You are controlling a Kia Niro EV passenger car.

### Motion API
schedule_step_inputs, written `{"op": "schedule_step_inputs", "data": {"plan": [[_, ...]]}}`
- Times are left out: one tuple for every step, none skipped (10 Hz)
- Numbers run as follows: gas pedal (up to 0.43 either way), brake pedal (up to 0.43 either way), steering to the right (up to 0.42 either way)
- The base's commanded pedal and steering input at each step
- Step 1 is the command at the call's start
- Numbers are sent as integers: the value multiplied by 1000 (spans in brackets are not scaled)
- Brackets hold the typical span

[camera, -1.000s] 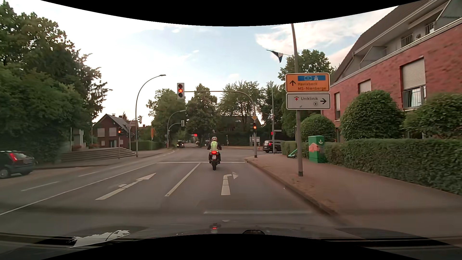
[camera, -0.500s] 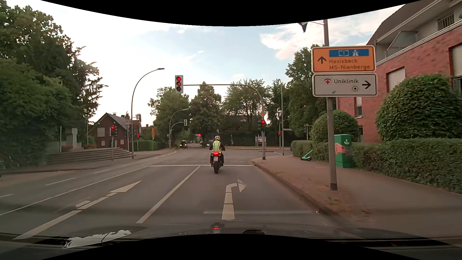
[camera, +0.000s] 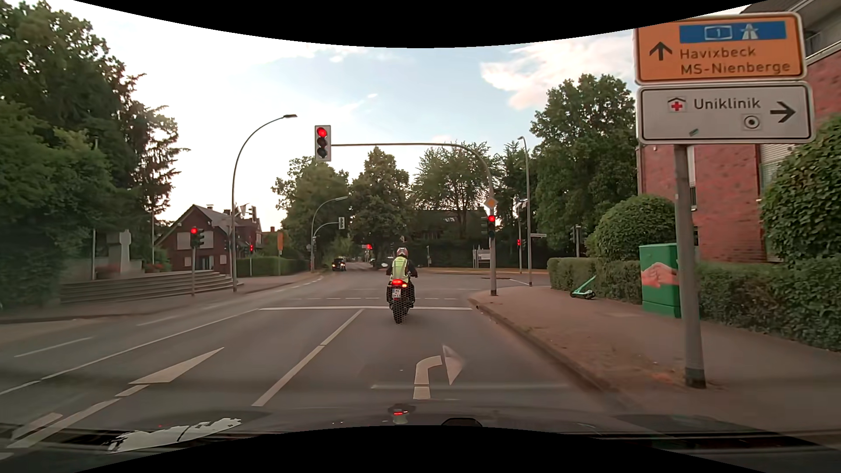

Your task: Follow the waypoints while adhering to traffic rules and regulations

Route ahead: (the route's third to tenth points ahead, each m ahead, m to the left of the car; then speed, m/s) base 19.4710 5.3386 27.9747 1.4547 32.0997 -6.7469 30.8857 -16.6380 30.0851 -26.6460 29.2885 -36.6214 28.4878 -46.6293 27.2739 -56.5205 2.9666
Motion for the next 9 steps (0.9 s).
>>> {"op": "schedule_step_inputs", "data": {"plan": [[0, 0, -40], [0, 0, -39], [0, 0, -34], [0, 0, -27], [0, 43, -23], [0, 104, -24], [0, 128, -26], [0, 159, -30], [0, 183, -34]]}}
